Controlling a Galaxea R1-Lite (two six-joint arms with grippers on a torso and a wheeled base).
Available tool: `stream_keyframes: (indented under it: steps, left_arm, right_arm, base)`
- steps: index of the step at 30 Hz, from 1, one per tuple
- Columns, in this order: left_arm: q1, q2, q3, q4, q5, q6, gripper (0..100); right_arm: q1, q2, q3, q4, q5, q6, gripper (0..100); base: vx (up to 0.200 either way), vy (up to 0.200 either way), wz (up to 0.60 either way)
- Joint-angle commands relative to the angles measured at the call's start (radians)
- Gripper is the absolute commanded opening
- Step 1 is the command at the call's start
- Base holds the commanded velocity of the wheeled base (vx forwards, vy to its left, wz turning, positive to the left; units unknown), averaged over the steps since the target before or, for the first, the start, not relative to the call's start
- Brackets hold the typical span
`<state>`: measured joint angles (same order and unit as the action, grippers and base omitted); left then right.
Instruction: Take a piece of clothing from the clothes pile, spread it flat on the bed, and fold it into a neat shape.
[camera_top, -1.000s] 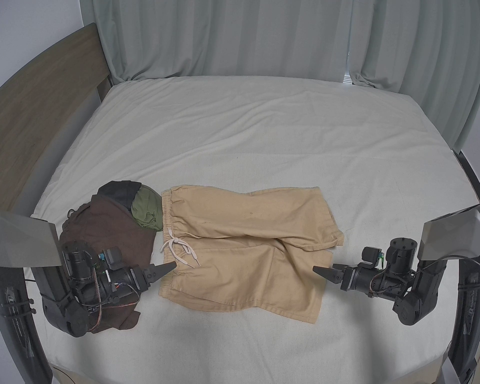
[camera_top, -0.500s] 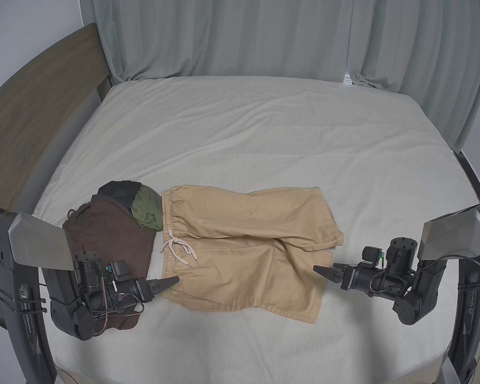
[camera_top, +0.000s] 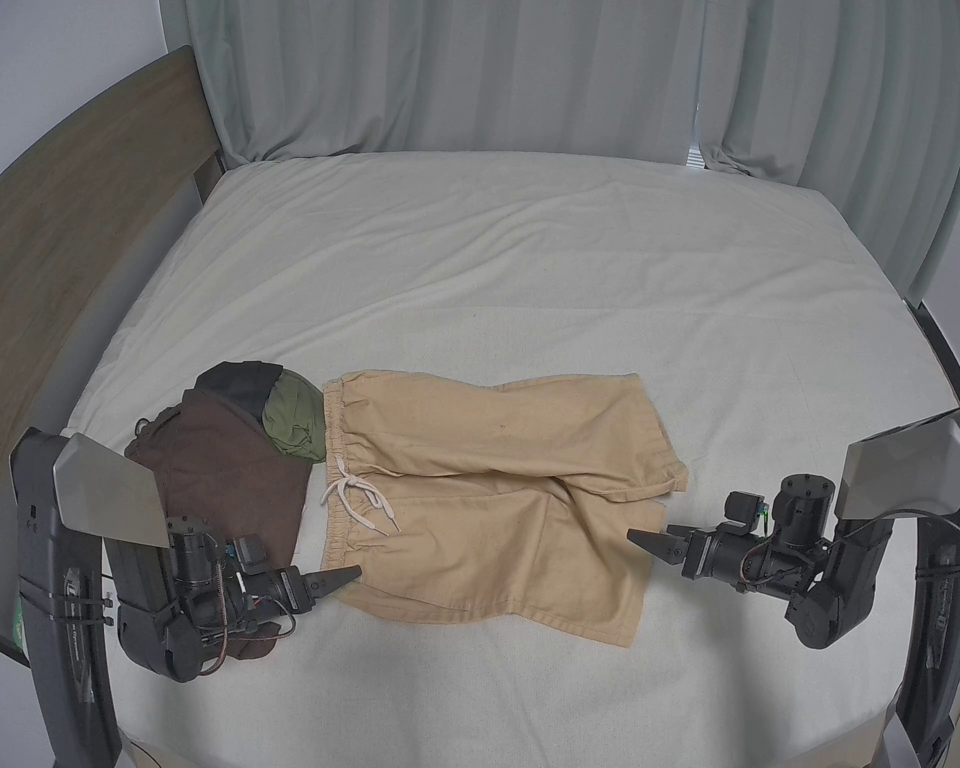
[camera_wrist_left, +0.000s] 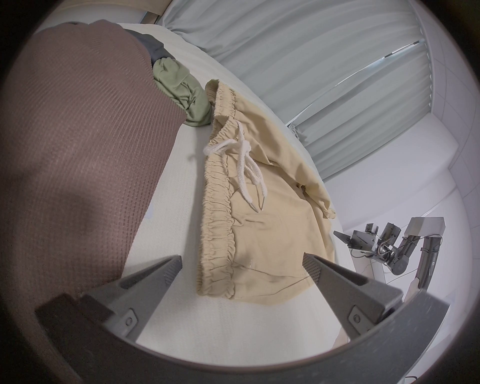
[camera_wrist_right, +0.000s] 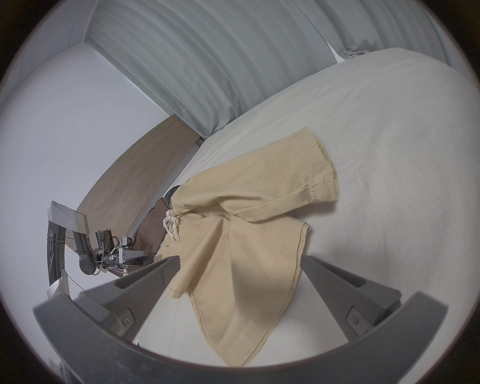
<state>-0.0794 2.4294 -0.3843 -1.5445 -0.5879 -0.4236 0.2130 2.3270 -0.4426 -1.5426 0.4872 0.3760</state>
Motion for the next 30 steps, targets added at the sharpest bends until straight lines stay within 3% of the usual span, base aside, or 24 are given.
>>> stream_keyframes:
  steps: [1,12,13,24,30]
  left_arm:
    - [-0.002,0.034,-0.016,0.0,0.0,-0.004,100]
    - [-0.01,0.042,-0.051,-0.002,0.002,-0.058,100]
    - [-0.01,0.045,-0.051,-0.002,0.002,-0.057,0]
    - [-0.007,0.043,-0.056,-0.002,0.0,-0.05,0]
    - [0.004,0.036,-0.059,-0.005,0.0,-0.047,0]
  right_arm:
    - [0.002,0.002,-0.001,-0.001,0.001,0.0,100]
    - [0.002,0.003,0.001,-0.001,0.001,0.0,100]
    - [0.002,0.003,0.001,-0.001,0.001,0.0,100]
    - [0.006,0.005,0.042,0.002,0.002,0.0,100]
    - [0.008,0.009,0.111,0.002,0.059,-0.002,100]
  base:
    - [0.0,0.0,0.0]
    - [0.0,0.0,0.0]
    - [0.0,0.0,0.0]
    - [0.0,0.0,0.0]
    - [0.0,0.0,0.0]
